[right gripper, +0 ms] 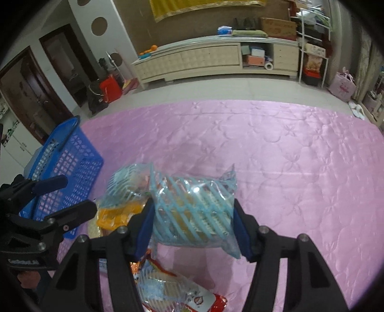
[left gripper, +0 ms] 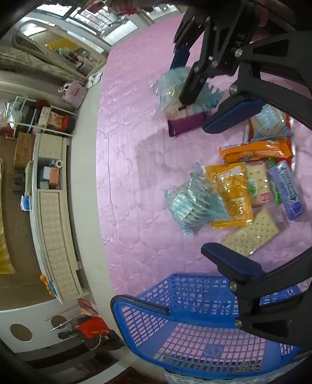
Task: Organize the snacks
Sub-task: 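Lift the clear biscuit bag with the right gripper and carry it over the basket, then lower the biscuit bag into the blue basket and open the right gripper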
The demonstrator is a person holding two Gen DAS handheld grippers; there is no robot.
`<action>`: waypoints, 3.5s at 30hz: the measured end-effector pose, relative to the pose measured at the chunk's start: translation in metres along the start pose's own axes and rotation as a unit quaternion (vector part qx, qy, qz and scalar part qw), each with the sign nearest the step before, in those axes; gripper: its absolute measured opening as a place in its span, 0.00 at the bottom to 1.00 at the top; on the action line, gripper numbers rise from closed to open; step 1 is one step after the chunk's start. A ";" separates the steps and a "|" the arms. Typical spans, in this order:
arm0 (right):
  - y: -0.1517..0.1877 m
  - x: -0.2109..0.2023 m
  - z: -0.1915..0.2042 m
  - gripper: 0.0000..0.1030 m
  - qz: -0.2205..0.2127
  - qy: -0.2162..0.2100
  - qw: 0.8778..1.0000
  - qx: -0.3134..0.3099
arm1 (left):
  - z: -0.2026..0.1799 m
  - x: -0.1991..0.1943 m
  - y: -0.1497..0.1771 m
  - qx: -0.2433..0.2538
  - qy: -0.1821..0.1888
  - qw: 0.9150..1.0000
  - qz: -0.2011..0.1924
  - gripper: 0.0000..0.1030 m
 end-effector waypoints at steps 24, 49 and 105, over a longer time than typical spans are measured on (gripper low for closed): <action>0.006 0.021 -0.023 0.63 0.025 0.059 0.998 0.002 | 0.023 0.101 -0.005 -0.036 -0.013 0.995 0.091 0.53; 0.012 -0.062 0.064 0.62 0.003 0.043 0.999 -0.016 | 0.045 -0.047 0.031 -0.019 0.033 0.999 -0.029 0.49; -0.087 0.047 0.266 0.63 0.079 -0.021 0.994 -0.073 | 0.263 -0.055 -0.023 -0.038 0.001 0.999 -0.031 0.50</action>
Point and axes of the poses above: each gripper's, at about its wrist camera, not at the fingertips, and x roughly the way its jaws point, z to its left, y to its underside, the point moved 8 cm from there along x, roughly the way its jaws point, and after that the axes turned 4 degrees about -y, right-handed, at the moved point
